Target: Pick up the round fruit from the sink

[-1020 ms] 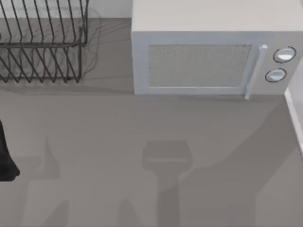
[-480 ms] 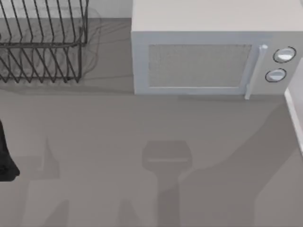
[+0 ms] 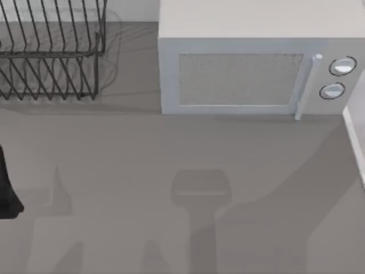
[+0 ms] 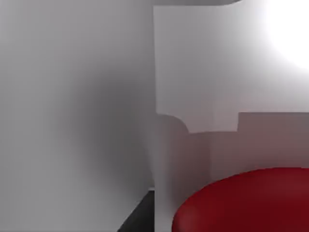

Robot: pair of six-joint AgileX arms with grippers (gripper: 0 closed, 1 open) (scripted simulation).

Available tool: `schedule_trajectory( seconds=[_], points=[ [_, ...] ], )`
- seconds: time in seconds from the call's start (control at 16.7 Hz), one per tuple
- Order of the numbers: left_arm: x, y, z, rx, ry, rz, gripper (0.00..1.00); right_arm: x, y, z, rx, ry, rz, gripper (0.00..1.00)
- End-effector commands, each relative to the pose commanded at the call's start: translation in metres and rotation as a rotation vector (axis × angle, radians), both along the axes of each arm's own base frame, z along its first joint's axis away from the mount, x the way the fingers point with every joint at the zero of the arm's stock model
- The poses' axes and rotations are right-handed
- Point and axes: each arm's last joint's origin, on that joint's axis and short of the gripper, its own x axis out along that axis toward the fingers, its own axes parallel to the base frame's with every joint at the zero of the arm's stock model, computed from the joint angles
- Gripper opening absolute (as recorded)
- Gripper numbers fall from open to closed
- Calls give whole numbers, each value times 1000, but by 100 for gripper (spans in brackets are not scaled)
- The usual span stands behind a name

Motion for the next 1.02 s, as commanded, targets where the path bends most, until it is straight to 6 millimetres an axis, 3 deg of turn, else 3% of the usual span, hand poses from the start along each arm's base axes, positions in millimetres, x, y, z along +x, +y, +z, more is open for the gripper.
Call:
schedule_trajectory(
  seconds=[0.12, 0.18, 0.6, 0.66, 0.84, 1.02],
  points=[
    [0, 0, 0, 0, 0, 0, 100, 0, 0, 0, 0, 0, 0, 2],
    [0, 0, 0, 0, 0, 0, 100, 0, 0, 0, 0, 0, 0, 0],
    [0, 0, 0, 0, 0, 0, 100, 0, 0, 0, 0, 0, 0, 0],
    [0, 0, 0, 0, 0, 0, 100, 6, 0, 29, -1, -51, -4, 0],
    [0, 0, 0, 0, 0, 0, 100, 11, -2, 37, -1, -53, -4, 0],
    [0, 0, 0, 0, 0, 0, 100, 24, -6, 71, -2, -58, -4, 0]
  ],
)
